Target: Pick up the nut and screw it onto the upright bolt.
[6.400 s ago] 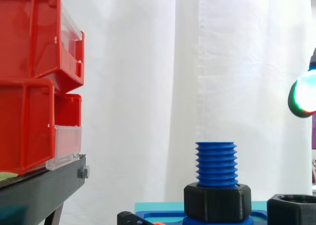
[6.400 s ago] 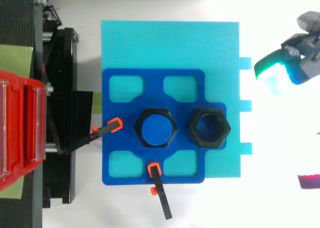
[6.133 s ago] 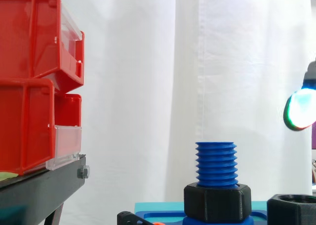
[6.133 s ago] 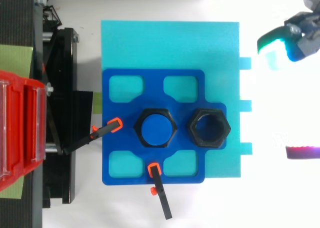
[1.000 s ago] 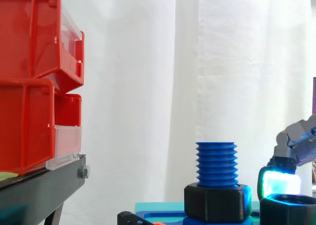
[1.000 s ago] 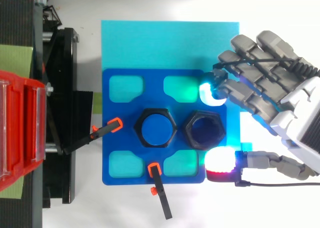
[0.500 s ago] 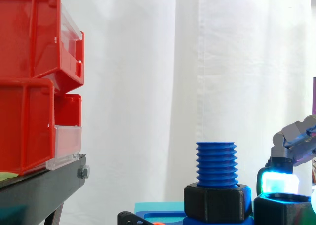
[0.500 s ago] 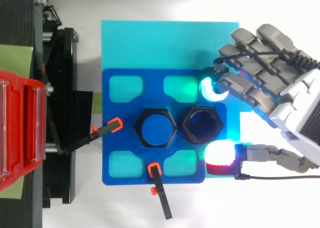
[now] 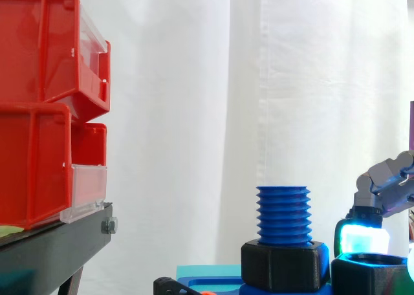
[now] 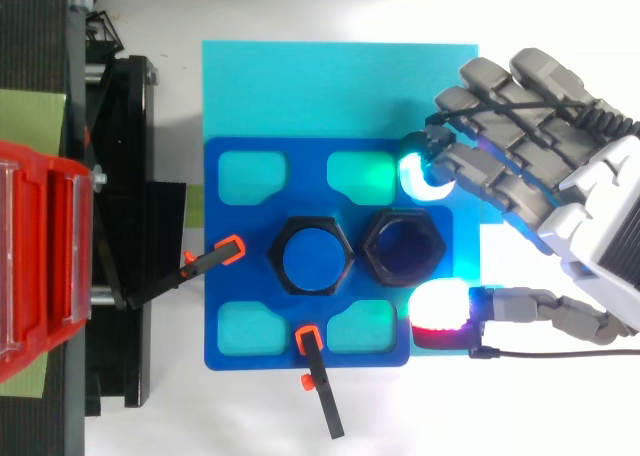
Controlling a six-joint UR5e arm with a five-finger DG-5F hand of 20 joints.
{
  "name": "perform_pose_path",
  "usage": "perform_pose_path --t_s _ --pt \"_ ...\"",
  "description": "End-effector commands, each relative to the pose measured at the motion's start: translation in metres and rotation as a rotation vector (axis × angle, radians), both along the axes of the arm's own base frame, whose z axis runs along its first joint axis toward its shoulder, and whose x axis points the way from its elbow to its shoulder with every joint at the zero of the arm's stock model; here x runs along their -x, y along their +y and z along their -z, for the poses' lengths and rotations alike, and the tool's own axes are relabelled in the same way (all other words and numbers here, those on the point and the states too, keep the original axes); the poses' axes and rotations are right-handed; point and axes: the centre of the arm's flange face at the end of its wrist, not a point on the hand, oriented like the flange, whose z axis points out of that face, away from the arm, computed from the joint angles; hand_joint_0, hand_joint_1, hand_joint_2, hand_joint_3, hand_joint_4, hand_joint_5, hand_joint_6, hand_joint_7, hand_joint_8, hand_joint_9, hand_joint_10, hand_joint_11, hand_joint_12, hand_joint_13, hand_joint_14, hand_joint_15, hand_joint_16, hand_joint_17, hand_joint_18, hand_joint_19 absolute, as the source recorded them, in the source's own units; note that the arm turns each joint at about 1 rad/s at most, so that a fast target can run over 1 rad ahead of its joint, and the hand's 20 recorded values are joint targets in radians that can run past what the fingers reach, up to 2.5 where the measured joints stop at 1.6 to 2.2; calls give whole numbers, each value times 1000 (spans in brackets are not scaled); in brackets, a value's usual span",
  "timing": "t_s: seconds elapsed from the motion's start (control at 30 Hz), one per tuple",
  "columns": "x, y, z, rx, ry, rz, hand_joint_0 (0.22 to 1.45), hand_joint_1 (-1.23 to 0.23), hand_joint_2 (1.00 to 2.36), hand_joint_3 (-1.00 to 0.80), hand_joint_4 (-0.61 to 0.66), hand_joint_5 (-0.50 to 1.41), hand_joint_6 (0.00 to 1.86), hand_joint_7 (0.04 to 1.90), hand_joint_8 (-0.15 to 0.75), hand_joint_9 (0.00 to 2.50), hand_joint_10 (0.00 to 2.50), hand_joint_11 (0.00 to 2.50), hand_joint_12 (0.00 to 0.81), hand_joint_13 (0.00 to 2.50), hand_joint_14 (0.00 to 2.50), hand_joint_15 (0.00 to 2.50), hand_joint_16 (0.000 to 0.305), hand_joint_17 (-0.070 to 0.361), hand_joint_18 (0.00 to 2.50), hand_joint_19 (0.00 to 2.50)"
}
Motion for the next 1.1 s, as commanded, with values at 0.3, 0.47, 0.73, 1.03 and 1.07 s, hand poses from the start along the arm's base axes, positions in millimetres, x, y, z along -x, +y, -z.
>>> perform_pose_path --t_s 0.3,0.47,0.73,1.03,1.07 --pt "0 1 0 1 2 -10 361 -724 1000 -500 237 -243 503 929 306 279 3 102 391 287 0 0 52 117 189 0" --pt "0 1 0 2 3 -10 403 -713 1000 -500 234 -239 503 968 287 277 3 103 376 286 0 0 49 110 187 0" --pt "0 0 0 2 5 -8 393 -658 1000 -500 273 -229 503 1032 301 303 4 122 385 315 0 0 51 114 222 0" --pt "0 0 0 3 6 -8 391 -649 1000 -500 267 -234 503 1038 298 264 4 125 393 284 0 0 53 119 223 0" --pt "0 0 0 4 8 -8 359 -644 1000 -500 275 -239 503 1023 309 255 4 123 408 290 0 0 57 127 225 0"
